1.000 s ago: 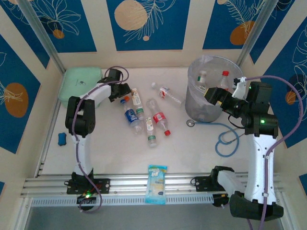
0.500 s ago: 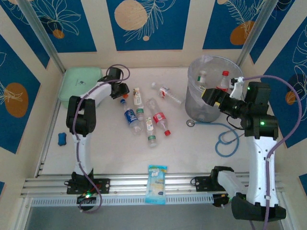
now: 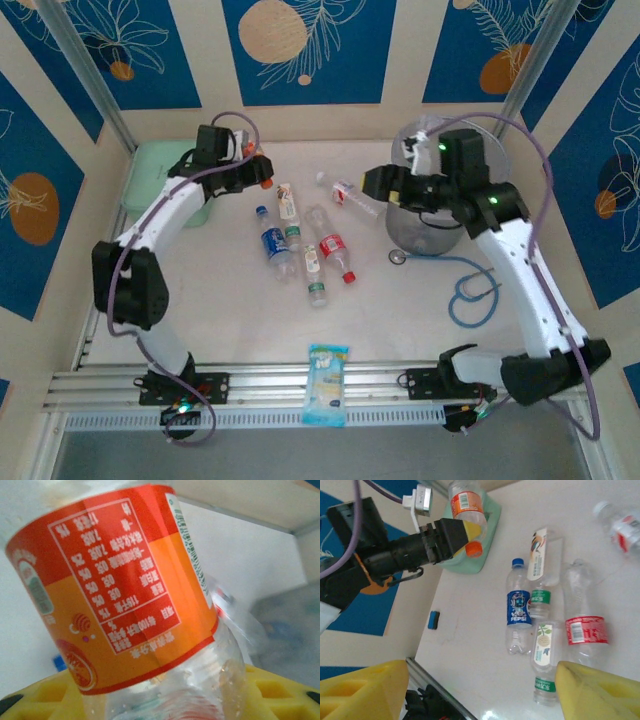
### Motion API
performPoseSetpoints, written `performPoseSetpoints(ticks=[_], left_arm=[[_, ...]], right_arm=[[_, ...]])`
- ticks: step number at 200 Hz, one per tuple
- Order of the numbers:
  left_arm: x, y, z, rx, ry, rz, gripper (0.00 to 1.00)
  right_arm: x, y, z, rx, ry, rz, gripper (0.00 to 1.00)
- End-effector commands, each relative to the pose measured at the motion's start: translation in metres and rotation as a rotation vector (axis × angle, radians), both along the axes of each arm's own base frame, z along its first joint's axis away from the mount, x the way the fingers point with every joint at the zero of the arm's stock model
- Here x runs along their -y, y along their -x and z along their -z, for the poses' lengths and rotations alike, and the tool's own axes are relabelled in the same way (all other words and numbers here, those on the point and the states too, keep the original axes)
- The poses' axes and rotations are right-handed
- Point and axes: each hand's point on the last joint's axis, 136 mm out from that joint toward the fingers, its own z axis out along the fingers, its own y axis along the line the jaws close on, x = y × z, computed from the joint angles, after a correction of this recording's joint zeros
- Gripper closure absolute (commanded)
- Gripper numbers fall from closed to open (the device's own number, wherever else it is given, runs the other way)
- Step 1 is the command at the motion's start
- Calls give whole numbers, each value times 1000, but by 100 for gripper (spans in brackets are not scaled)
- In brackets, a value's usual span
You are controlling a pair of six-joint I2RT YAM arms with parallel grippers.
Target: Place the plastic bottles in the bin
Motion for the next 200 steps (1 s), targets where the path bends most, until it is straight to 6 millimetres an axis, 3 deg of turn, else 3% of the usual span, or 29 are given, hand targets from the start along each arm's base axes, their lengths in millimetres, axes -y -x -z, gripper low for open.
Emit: performPoseSetpoints(ticks=[1,44,92,118,138,174,200], left_arm=[[39,44,-9,15,141,194,60],[89,113,-27,135,359,338,64],[112,152,-38,142,380,456,68],[121,163,-47,172,404,497,69],[124,168,-48,167,399,528,70],[131,170,-42,141,398,539,70],[131,166,-39,138,391,521,63]], right_arm=[[-29,-7,-8,4,-38,-63,24],[-71,-25,18,-94,-138,-166,22],[-100,-32,54,-190,-121,-243,19],[-103,-36,70,-223,-105,-252,21],[-106,-39,71,-219,-128,-259,25],[-100,-47,69,-227,-161,-255,48],[-84,-48,62,-207,-154,-223,57]])
